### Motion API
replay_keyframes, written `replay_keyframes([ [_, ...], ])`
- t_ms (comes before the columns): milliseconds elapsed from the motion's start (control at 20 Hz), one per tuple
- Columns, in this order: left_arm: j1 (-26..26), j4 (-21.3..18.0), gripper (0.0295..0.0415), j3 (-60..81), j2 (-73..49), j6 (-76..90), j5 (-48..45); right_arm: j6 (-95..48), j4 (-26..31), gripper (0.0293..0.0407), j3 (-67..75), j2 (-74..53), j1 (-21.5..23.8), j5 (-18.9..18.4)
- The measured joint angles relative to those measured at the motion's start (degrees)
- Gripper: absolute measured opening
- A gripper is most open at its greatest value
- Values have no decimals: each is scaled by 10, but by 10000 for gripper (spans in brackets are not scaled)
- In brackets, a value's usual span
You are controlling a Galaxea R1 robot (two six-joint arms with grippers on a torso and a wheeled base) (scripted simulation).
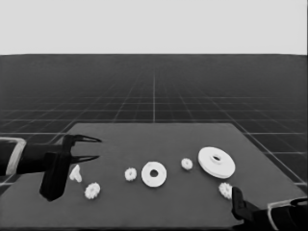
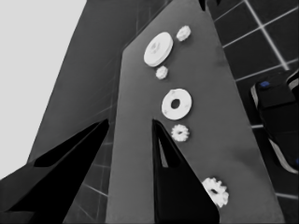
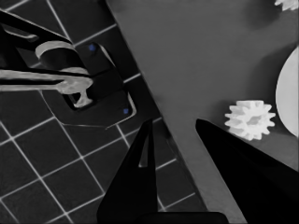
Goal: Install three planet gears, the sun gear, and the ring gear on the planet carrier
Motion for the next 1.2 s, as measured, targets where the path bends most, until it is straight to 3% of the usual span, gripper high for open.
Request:
replay_keyframes([
  [50, 40, -42, 295, 41, -2, -1, 28, -2, 43, 293, 30, 8, -31, 13],
  [100, 26, -25, 297, 25, -1, -1, 17, -1, 26, 308, 17, 5, -19, 8],
  [150, 16, -15, 314, 14, -1, -1, 10, -1, 15, 337, 9, 3, -13, 4],
  [200, 11, -9, 347, 9, -1, 0, 6, 0, 9, 368, 4, 1, -9, 3],
  [250, 135, 270, 375, 9, 162, -279, 262, 0, 5, 380, 2, 1, -6, 1],
  [300, 186, 292, 395, -77, 361, -565, 533, 0, 3, 383, 0, 0, -5, 1],
  [350, 190, 160, 404, -211, 454, -801, 563, 0, 2, 384, 0, 0, -4, 0],
  [400, 191, 65, 397, -322, 489, -902, 541, 0, 1, 384, -1, 0, -4, 0],
  [450, 193, 7, 391, -400, 508, -943, 519, 0, 1, 385, -1, 0, -4, 0],
  [550, 196, -49, 386, -487, 529, -964, 498, 0, 0, 385, -1, 0, -3, 0],
  [700, 198, -74, 385, -532, 541, -966, 490, 0, 0, 385, -2, 0, -3, 0],
  [750, 244, -28, 385, -558, 548, -953, 476, 0, 0, 385, -2, 0, -3, 0],
  [850, 295, 11, 385, -597, 560, -934, 456, 0, 0, 385, -2, 0, -3, 0],
  [1200, 315, 28, 385, -624, 568, -921, 443, 0, 0, 385, -2, 0, -3, 0],
])
